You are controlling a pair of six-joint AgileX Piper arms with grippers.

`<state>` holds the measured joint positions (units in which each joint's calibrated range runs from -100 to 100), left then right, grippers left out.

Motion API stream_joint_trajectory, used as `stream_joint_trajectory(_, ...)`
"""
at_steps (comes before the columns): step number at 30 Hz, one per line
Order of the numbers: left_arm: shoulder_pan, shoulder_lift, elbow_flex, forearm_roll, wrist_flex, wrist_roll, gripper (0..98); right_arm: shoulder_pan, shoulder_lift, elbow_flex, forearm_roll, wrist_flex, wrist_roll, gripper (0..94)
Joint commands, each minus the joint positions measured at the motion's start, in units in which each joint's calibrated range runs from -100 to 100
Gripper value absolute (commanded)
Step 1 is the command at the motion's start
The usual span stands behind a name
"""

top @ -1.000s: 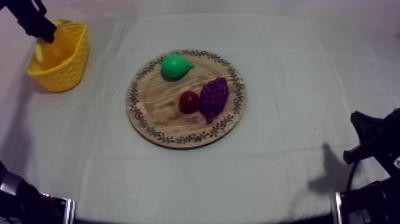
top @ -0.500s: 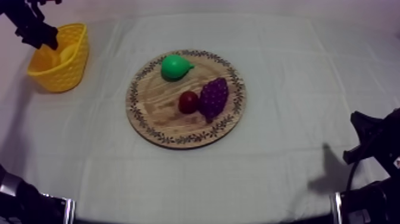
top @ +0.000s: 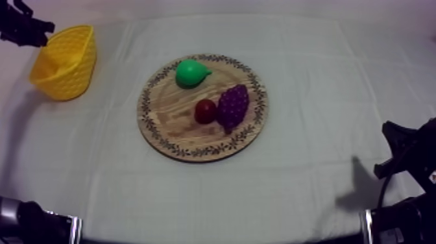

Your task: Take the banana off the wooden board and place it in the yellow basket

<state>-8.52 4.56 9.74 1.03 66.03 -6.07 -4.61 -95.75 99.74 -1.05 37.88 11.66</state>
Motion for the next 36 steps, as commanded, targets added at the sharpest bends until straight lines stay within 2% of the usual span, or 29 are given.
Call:
stream_joint_trajectory(1, 0.1, -7.1, 9.3, 0.02, -4.1, 0.5, 5.9, 0.0, 0.0, 0.0, 0.0, 0.0, 0.0, 0.4)
stream_joint_trajectory(8, 0.0, -23.9, 27.0, 0.13, -12.9, 1.3, 0.6, 0.0, 0.0, 0.0, 0.0, 0.0, 0.0, 0.4)
stream_joint_trajectory(14, 1.6, -39.6, 47.4, -0.06, -28.9, -0.2, 0.1, 0.0, 0.0, 0.0, 0.0, 0.0, 0.0, 0.4)
stream_joint_trajectory(18, 2.9, -49.8, 59.5, -2.20, -36.5, 2.3, 0.1, 0.0, 0.0, 0.0, 0.0, 0.0, 0.0, 0.4)
stream_joint_trajectory(22, 3.2, -57.3, 66.7, -5.41, -38.3, 8.4, 0.0, 0.0, 0.0, 0.0, 0.0, 0.0, 0.0, 0.4)
stream_joint_trajectory(24, 3.3, -60.7, 69.6, -6.18, -38.6, 10.9, 0.0, 0.0, 0.0, 0.0, 0.0, 0.0, 0.0, 0.4)
stream_joint_trajectory(27, 3.6, -65.8, 74.2, -6.62, -38.6, 13.0, 0.0, 0.0, 0.0, 0.0, 0.0, 0.0, 0.0, 0.4)
stream_joint_trajectory(33, 3.9, -77.8, 83.0, -6.85, -34.0, 12.2, 0.0, 0.0, 0.0, 0.0, 0.0, 0.0, 0.0, 0.4)
stream_joint_trajectory(34, 4.0, -79.7, 84.3, -6.92, -33.1, 11.7, 0.0, 0.0, 0.0, 0.0, 0.0, 0.0, 0.0, 0.4)
stream_joint_trajectory(36, 4.1, -83.5, 86.1, -5.76, -31.8, 8.9, 0.0, 0.0, 0.0, 0.0, 0.0, 0.0, 0.0, 0.4)
